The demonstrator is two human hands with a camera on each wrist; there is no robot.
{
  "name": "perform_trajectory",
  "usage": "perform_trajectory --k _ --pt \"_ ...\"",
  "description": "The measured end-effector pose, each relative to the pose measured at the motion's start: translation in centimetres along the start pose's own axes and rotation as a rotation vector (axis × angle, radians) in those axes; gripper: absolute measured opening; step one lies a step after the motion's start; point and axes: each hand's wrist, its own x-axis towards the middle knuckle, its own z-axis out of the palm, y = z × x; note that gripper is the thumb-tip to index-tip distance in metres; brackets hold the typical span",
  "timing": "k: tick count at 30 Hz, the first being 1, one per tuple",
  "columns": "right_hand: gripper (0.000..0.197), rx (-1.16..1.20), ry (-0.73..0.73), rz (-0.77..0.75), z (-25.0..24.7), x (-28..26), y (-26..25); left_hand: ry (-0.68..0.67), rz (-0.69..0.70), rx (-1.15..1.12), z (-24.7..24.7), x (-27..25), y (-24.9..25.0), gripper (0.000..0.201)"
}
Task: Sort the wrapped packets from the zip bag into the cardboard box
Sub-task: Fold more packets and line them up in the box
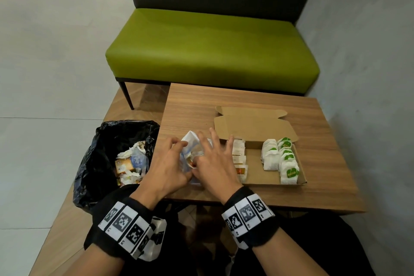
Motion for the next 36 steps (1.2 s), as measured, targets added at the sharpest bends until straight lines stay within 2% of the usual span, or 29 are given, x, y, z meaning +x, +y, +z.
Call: perform_trajectory --k 4,7,10,12,19,22,24,26,27,29,30,33,34,36 --pt "0.044 -0.033 -0.070 0.011 -0.1 0.6 -0.3 -0.030 0.022 0.007 -0.1 -0.4 -0.2 0.087" --pt "0.034 -0.004 -0.064 0.022 -0.4 0.7 -0.3 -0.039 0.019 0.010 -0.2 -0.4 -0.1 0.086" --pt "0.018 0.101 0.003 0.043 -0.5 0.4 0.1 -0.019 0.004 0.007 -0.3 -0.3 -0.3 0.084" --pt "0.022 0.223 0.040 0.082 -0.3 -0.1 0.6 -0.011 -0.014 -0.001 -0.4 -0.3 -0.5 0.085" --pt "0.017 0.801 0.413 0.199 -0.4 -2.4 2.6 0.017 -0.073 -0.001 -0.7 0.5 -0.2 0.084" --pt "0.017 0.868 0.536 0.258 -0.7 -2.7 3.4 0.028 -0.074 0.025 -0.8 0.6 0.5 0.078" --pt "0.015 0.865 0.615 0.272 -0.7 -2.9 4.0 0.053 -0.072 0.121 -1.1 0.1 1.2 0.071" --pt "0.013 0.834 0.678 0.280 -0.7 -3.2 4.5 0.154 -0.055 0.225 -1.3 -0.6 2.0 0.061" --pt "0.013 0.814 0.698 0.279 -0.7 -3.3 4.6 0.234 -0.036 0.198 -1.4 -1.0 2.5 0.052" --pt "0.013 0.741 0.754 0.247 -0.7 -3.6 4.7 0.337 -0.005 -0.026 -1.7 -1.6 4.0 0.030" --pt "0.014 0.677 0.793 0.213 -0.8 -3.9 4.7 0.297 -0.028 -0.206 -1.6 -1.7 5.0 0.029" --pt "0.018 0.435 0.891 0.041 -0.9 -4.8 4.9 0.007 -0.201 -0.889 -1.4 -1.8 7.8 0.049" --pt "0.018 0.364 0.893 -0.022 -0.9 -5.2 5.0 -0.046 -0.245 -1.055 -1.4 -1.8 8.5 0.050" --pt "0.020 0.285 0.854 -0.088 -0.8 -6.0 5.5 -0.074 -0.262 -1.154 -1.2 -1.6 8.9 0.043"
